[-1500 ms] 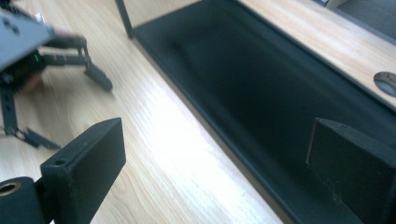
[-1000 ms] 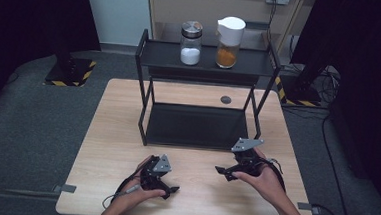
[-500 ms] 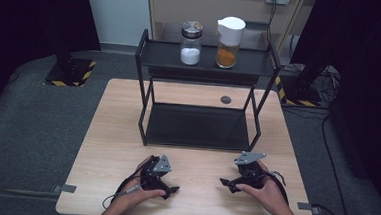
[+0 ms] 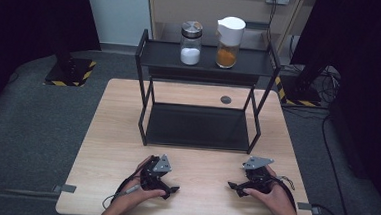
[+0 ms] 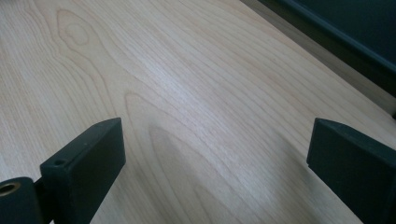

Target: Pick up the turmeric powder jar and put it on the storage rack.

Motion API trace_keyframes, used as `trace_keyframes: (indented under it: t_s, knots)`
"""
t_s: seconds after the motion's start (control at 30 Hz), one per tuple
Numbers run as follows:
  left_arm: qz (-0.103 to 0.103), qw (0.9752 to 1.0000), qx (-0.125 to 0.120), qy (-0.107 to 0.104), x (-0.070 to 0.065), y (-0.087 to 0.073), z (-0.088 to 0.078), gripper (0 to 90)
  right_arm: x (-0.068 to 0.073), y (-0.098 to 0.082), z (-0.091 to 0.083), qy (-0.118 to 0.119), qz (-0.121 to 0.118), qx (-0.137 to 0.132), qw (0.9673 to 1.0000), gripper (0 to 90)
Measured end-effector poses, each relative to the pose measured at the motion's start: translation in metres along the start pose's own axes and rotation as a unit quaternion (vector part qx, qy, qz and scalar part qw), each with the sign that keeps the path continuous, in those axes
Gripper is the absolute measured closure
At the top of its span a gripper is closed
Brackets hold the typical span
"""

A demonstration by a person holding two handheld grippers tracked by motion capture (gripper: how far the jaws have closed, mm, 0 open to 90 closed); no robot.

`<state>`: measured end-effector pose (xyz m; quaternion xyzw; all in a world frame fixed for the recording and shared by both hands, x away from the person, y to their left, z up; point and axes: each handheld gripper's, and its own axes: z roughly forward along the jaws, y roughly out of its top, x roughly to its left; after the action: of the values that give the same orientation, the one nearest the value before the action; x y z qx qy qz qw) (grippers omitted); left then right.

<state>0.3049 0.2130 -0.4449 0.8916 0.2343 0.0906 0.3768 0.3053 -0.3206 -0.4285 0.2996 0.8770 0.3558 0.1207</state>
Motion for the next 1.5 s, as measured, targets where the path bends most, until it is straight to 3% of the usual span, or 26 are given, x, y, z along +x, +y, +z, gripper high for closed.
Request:
trace_keyframes:
  t_s: [0.5,0.87,1.5]
  knots:
    - [0.000,1.0000,0.000,0.000,0.000,0.000,0.000,0.0,-0.011,-0.022,-0.010,-0.020,0.028,-0.002,0.9994,4.7]
    - [0.000,1.0000,0.000,0.000,0.000,0.000,0.000,0.0,-0.015,-0.029,-0.016,-0.048,0.038,-0.007,0.9981,4.3]
    - [0.000,1.0000,0.000,0.000,0.000,0.000,0.000,0.0,-0.016,-0.035,-0.014,-0.050,0.047,-0.015,0.9976,1.8]
